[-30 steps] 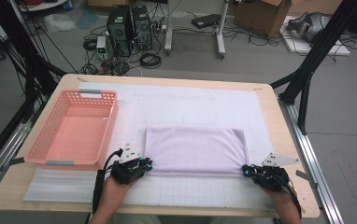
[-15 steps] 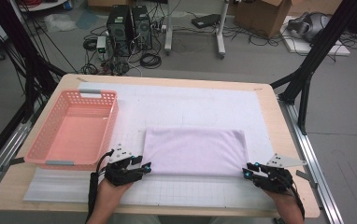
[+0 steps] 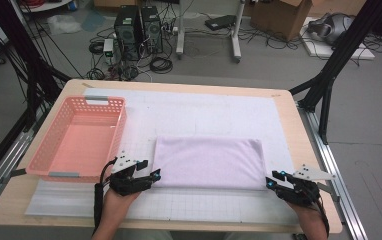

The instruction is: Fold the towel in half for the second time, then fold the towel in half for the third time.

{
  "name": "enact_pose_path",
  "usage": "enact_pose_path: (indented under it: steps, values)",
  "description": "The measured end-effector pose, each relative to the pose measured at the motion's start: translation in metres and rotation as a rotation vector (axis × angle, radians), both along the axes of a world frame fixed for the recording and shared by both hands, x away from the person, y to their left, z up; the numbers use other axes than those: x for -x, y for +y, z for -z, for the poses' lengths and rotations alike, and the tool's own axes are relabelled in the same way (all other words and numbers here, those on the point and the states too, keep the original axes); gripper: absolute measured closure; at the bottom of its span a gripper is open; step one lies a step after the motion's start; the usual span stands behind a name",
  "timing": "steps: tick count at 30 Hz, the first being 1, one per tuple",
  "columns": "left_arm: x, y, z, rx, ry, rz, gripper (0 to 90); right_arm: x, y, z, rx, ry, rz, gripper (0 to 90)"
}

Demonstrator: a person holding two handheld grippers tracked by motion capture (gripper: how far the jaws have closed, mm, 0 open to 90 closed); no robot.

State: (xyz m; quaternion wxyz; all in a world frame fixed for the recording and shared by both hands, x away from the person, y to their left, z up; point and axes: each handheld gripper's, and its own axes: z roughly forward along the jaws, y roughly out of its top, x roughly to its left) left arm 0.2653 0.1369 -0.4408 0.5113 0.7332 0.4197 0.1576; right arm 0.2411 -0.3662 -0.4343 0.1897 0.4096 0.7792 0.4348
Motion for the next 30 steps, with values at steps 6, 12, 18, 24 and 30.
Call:
enact_pose_path:
  steps: [6,12,18,24,30]
  values:
    - [-0.001,-0.004,-0.003,0.0,-0.042,-0.025,19.7,0.001,-0.001,-0.001,-0.021,-0.048,0.061,28.2]
    - [-0.002,-0.002,-0.003,0.011,-0.043,-0.017,20.0,0.0,-0.004,-0.001,-0.024,-0.056,0.069,24.0]
    - [-0.001,0.0,-0.004,0.015,-0.043,-0.014,20.0,-0.002,-0.002,0.0,-0.022,-0.051,0.06,23.7]
    - [-0.003,-0.002,-0.003,0.006,-0.034,-0.013,20.0,-0.004,0.001,-0.002,-0.028,-0.054,0.052,23.4]
    - [-0.004,-0.004,-0.002,0.009,-0.013,0.001,20.0,-0.012,0.011,-0.007,-0.036,-0.048,0.016,21.4]
